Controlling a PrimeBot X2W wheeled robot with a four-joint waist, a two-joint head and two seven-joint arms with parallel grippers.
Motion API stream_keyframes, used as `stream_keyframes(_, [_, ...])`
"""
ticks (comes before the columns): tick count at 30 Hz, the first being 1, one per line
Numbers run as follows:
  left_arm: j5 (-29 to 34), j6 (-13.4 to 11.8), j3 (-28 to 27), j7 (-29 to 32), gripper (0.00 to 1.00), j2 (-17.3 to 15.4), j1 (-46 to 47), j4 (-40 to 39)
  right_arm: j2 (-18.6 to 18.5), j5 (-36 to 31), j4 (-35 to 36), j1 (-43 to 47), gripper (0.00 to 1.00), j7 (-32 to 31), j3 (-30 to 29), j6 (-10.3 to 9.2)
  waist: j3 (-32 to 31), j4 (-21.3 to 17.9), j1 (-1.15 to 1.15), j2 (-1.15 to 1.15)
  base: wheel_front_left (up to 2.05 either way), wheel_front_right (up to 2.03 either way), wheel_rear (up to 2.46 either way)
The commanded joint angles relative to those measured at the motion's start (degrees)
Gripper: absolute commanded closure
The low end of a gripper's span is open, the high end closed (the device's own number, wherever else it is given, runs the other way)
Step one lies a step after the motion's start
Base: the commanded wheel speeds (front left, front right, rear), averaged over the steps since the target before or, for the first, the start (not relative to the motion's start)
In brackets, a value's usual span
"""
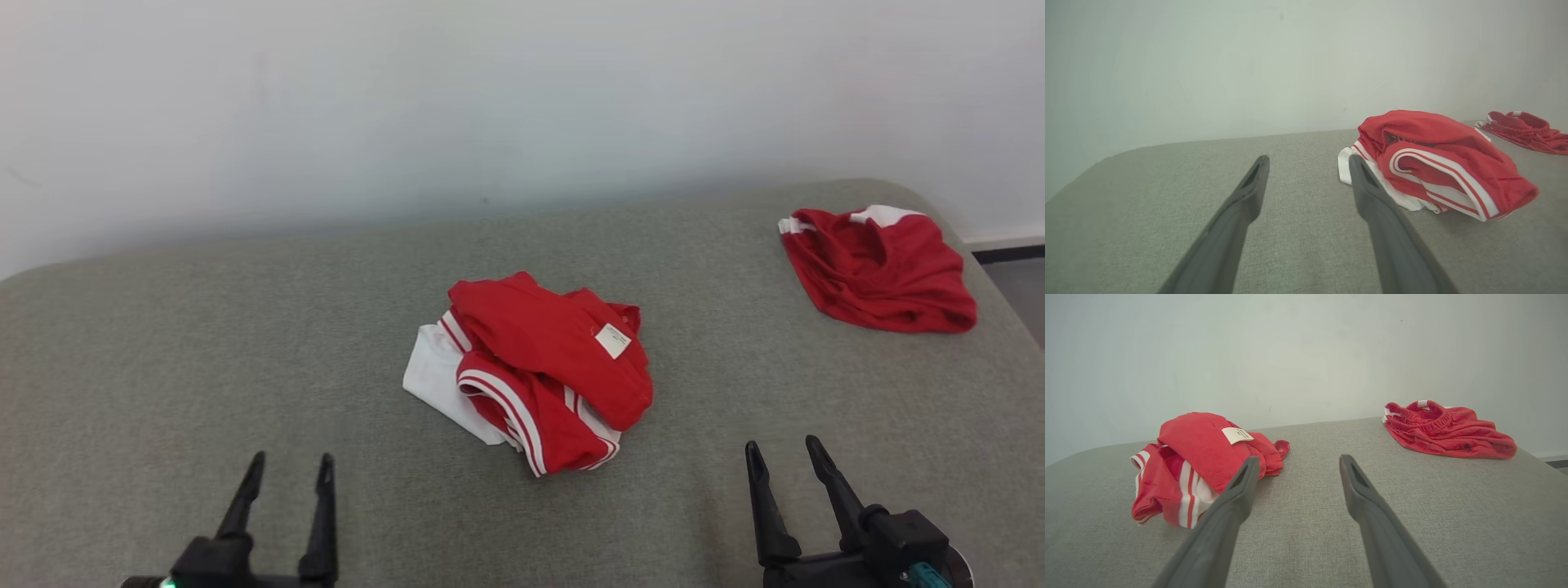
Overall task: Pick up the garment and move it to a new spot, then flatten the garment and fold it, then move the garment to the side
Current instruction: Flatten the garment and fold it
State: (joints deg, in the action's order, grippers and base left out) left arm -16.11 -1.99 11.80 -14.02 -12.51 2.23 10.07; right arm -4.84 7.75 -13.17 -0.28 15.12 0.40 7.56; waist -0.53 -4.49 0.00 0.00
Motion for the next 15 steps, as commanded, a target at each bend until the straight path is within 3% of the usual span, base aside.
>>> stream_keyframes(1, [0.42,0.26,0.29,-0.03,0.0,0.44,0.76,0.22,0.0,0.48,0.05,-0.51,0.0,0.0,0.06,-0.12,0.9,-1.44,0.0,0.0,0.0,0.0,0.0])
stream_keyframes(15, [0.66,6.43,7.71,-0.99,0.0,5.47,10.55,12.85,0.62,1.31,0.61,-3.11,0.0,0.0,-0.18,-0.12,6.75,-10.14,0.0,0.0,0.0,0.0,0.0])
